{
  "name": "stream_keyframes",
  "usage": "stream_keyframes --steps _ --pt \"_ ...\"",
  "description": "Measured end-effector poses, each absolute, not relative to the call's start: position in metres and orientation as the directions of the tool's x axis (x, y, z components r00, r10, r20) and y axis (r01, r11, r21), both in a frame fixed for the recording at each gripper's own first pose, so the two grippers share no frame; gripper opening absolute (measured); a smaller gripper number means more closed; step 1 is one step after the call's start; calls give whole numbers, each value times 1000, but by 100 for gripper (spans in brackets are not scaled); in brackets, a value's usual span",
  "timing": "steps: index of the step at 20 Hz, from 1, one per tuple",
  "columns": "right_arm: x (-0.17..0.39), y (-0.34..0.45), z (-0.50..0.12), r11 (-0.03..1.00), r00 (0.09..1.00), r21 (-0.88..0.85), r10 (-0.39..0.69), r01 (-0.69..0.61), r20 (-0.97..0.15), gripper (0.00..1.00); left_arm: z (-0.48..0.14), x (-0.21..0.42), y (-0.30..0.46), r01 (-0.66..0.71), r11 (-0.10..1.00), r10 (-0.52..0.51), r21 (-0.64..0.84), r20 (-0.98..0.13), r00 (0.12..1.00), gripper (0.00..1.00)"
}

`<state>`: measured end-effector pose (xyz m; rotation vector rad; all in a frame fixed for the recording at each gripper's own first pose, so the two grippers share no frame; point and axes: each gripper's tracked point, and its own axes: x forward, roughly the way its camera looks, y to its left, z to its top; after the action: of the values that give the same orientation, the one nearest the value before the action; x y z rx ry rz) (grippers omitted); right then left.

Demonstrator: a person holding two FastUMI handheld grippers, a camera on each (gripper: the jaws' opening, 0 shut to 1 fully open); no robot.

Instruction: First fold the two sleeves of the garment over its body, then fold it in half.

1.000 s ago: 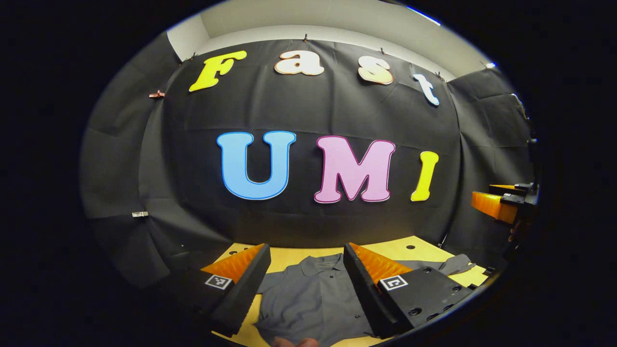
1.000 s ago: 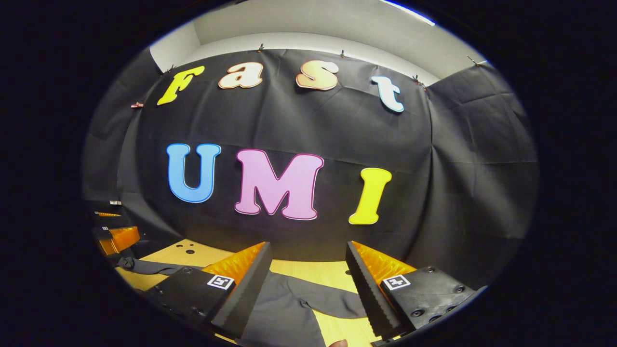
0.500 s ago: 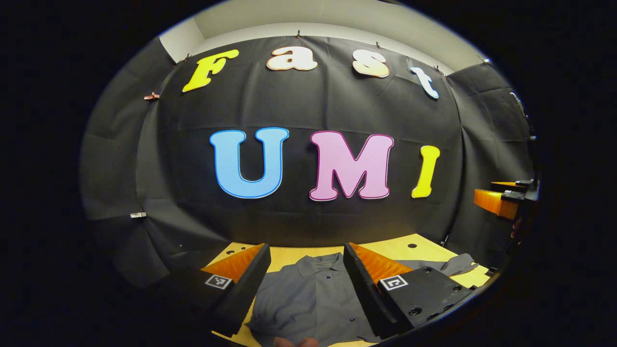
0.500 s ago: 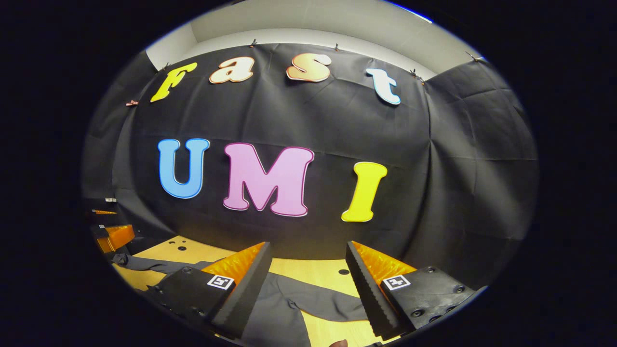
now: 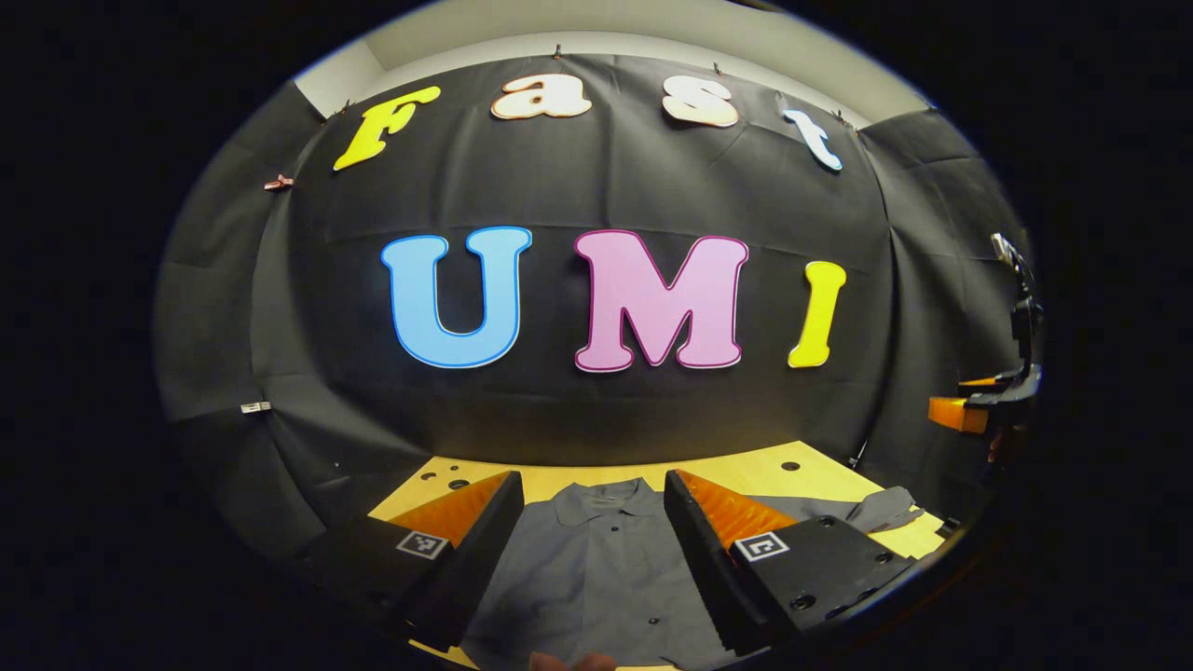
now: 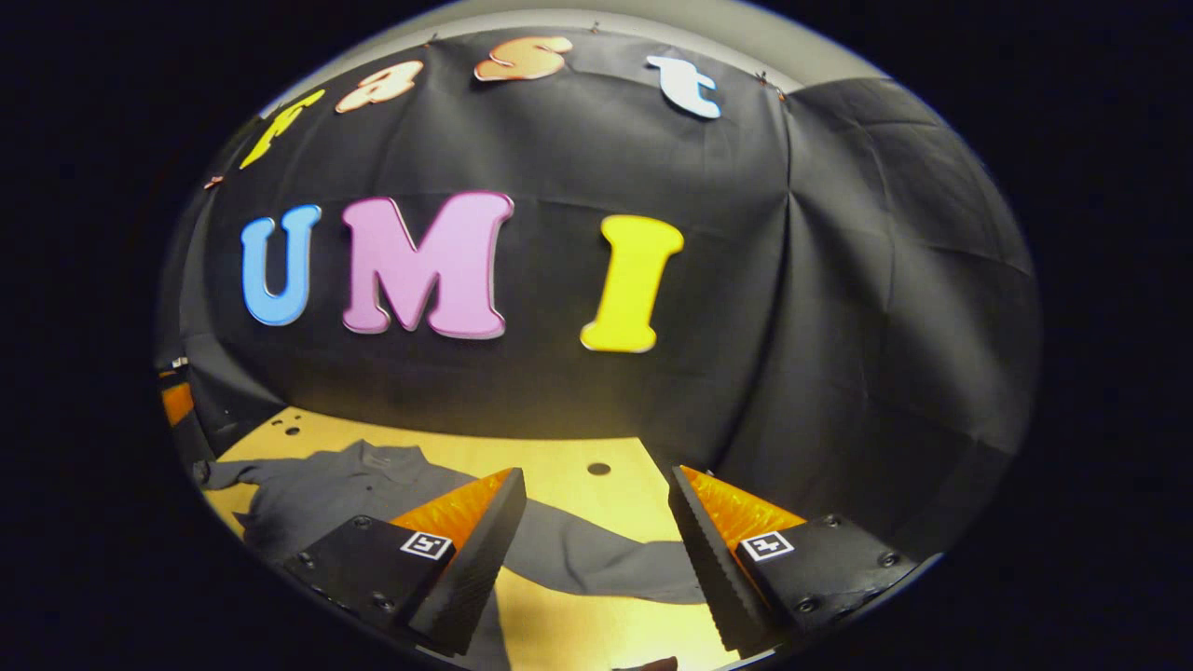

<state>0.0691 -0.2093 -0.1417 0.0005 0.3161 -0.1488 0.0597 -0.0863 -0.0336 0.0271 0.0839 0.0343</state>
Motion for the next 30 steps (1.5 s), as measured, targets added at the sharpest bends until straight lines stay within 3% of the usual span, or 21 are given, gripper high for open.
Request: stream_keyframes --steps 13,21,23,26,27,30 --pt "104 -334 -406 980 726 -17 -160 201 -669 96 -77 45 -105 -191 981 196 46 -242 950 94" --pt "106 -340 -465 976 653 38 -114 215 -749 96 -76 37 -104 -246 965 261 90 -255 931 94" --pt "107 -338 -464 972 663 60 -109 226 -741 90 -74 36 -104 -249 963 266 99 -247 932 94" --pt "110 -334 -466 978 662 28 -118 205 -740 11 -75 35 -99 -244 966 259 89 -250 933 98" --pt "109 -334 -464 978 654 16 -126 207 -746 6 -76 35 -96 -243 966 257 85 -251 933 98" --pt "108 -332 -443 975 686 19 -142 222 -714 5 -77 36 -81 -227 970 242 88 -246 939 98"
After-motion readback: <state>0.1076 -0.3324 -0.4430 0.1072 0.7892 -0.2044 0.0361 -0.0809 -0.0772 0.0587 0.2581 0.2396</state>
